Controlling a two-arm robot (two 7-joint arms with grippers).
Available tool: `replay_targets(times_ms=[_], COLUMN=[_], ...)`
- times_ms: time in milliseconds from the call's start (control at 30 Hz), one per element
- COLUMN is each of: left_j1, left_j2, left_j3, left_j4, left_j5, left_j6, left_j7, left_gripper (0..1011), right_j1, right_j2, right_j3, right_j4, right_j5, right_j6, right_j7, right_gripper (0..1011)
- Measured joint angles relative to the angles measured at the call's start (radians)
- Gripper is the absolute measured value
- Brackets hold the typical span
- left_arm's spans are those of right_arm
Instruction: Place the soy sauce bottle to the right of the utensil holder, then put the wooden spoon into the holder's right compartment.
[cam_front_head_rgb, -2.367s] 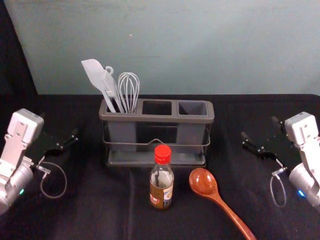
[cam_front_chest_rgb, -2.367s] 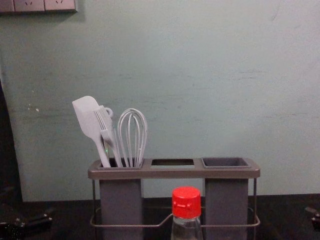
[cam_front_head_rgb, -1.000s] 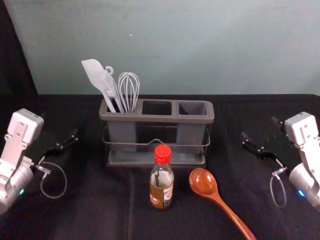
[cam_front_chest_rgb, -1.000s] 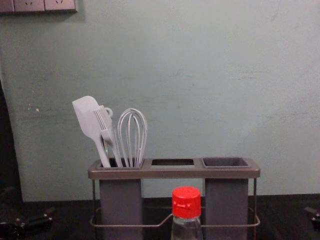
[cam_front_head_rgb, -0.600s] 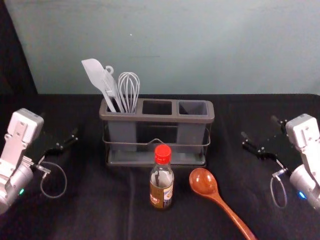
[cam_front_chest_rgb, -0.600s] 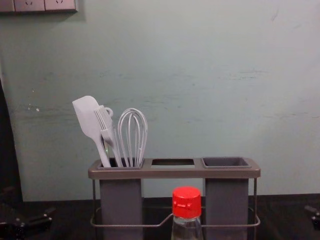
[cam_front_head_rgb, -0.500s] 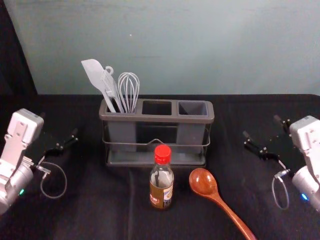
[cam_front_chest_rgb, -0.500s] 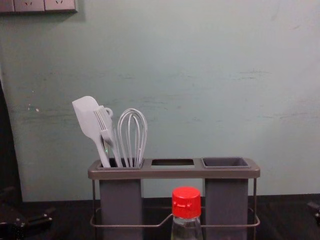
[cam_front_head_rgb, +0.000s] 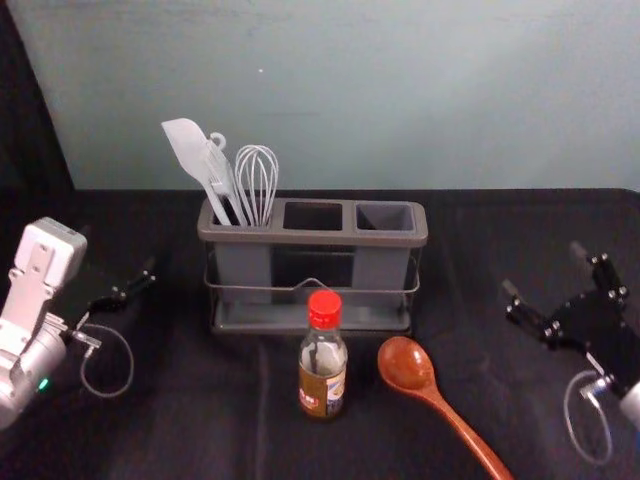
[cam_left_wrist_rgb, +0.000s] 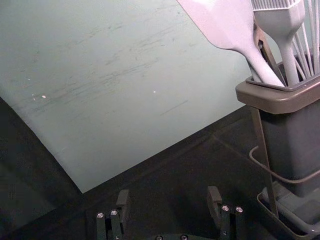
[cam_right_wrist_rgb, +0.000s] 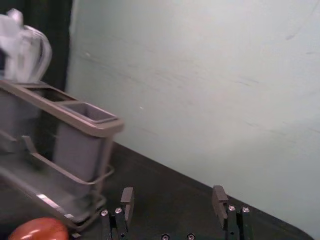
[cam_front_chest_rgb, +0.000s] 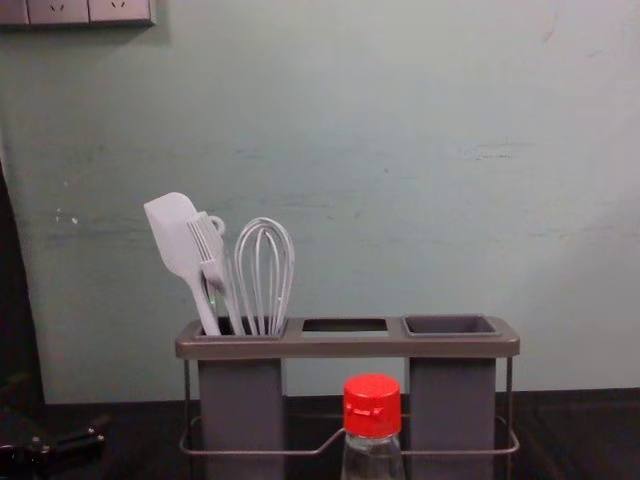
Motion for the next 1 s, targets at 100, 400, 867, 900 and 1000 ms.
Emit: replay_targets(times_ms=[100, 400, 867, 900, 1000], left_j1=[0.0, 0.0, 0.0, 0.0, 0.0], left_j2=[0.0, 0.0, 0.0, 0.0, 0.0], left_j3=[0.0, 0.0, 0.0, 0.0, 0.0], left_j4=[0.0, 0.0, 0.0, 0.0, 0.0], left_j5=[0.0, 0.0, 0.0, 0.0, 0.0], left_j6=[0.0, 0.0, 0.0, 0.0, 0.0], left_j7=[0.0, 0.0, 0.0, 0.0, 0.0], left_gripper=[1012, 1012, 1011, 1011, 1012], right_j1=[-0.039, -0.06, 0.095, 0.101, 0.122], right_j2=[0.023, 0.075, 0.006, 0.002, -0.009], right_j3=[0.012, -0.018, -0.107, -0.11, -0.121], right_j4=[-0.029, -0.09, -0.065, -0.064, -0.061], right_j5=[0.048, 0.244, 0.327, 0.325, 0.31], right_j6=[-0.034, -0.045, 0.112, 0.12, 0.144], right_j7=[0.057, 0.324, 0.54, 0.544, 0.557], right_gripper=[1002, 1002, 1002, 1002, 1003])
